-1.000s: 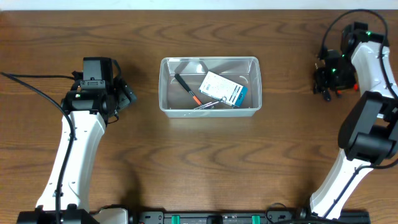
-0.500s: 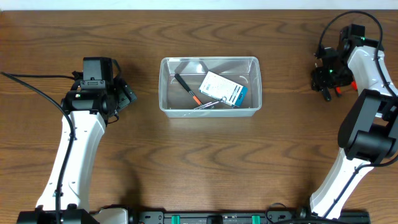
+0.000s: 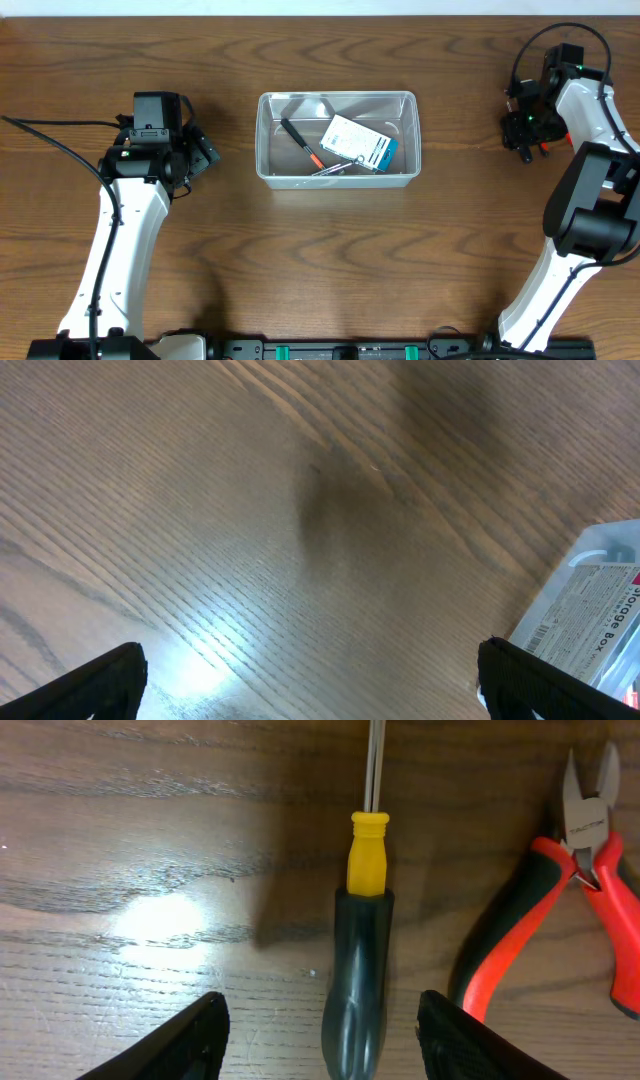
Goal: Pack container
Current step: 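Lower the right gripper onto the yellow-black screwdriver handle and grasp it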
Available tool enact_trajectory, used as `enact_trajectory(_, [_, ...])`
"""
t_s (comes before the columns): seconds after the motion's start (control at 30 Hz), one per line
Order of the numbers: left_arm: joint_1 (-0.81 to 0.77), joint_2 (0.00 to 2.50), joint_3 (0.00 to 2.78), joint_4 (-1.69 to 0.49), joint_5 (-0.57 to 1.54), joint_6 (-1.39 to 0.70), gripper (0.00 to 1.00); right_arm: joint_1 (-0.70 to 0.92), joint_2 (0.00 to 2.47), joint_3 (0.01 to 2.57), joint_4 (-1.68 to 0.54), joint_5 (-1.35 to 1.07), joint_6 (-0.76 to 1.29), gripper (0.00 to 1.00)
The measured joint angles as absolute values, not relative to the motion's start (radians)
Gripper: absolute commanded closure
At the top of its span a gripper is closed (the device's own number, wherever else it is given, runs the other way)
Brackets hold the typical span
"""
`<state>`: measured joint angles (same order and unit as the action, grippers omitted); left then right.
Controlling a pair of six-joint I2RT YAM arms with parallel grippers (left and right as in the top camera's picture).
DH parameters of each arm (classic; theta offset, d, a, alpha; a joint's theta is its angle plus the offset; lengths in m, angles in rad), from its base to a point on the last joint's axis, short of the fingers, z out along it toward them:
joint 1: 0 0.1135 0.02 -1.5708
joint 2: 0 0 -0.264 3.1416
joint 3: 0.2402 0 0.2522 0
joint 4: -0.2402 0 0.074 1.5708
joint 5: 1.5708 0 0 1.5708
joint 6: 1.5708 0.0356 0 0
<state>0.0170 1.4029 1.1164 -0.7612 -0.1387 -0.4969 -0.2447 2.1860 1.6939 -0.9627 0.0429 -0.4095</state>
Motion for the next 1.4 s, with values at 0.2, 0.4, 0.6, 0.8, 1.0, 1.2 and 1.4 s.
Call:
enact_trajectory(0.2, [0.017, 1.403, 1.116, -0.761, -0.139, -0.497, 0.02, -0.245, 2.219, 1.694, -0.962, 0.046, -0.402, 0.37])
enact_trajectory(0.4, [0.017, 1.403, 1.116, -0.762, -0.139, -0.497, 0.02, -0.248, 2.242, 1.693, -0.969, 0.045, -0.382, 0.39])
enact_trajectory(0.6, [0.017, 1.403, 1.116, -0.761, -0.139, -0.497, 0.02, -0.263, 2.243, 1.693, -0.976, 0.041, -0.358, 0.53])
enact_trajectory(0.8, [0.017, 1.403, 1.116, -0.761, -0.139, -0.497, 0.02, -0.269, 2.244, 1.693, -0.979, 0.041, -0.341, 0.7])
enact_trajectory(1.0, [0.017, 1.403, 1.116, -0.761, -0.139, -0.497, 0.02, -0.273, 2.245, 1.693, -0.979, 0.041, -0.319, 0.76])
enact_trajectory(1.2, [0.017, 1.403, 1.116, -0.761, -0.139, -0.497, 0.02, -0.273, 2.245, 1.694, -0.982, 0.043, -0.294, 0.8])
enact_trajectory(1.4, [0.017, 1.403, 1.116, -0.761, -0.139, -0.497, 0.02, -0.273, 2.251, 1.716, -1.0, 0.031, -0.276, 0.81])
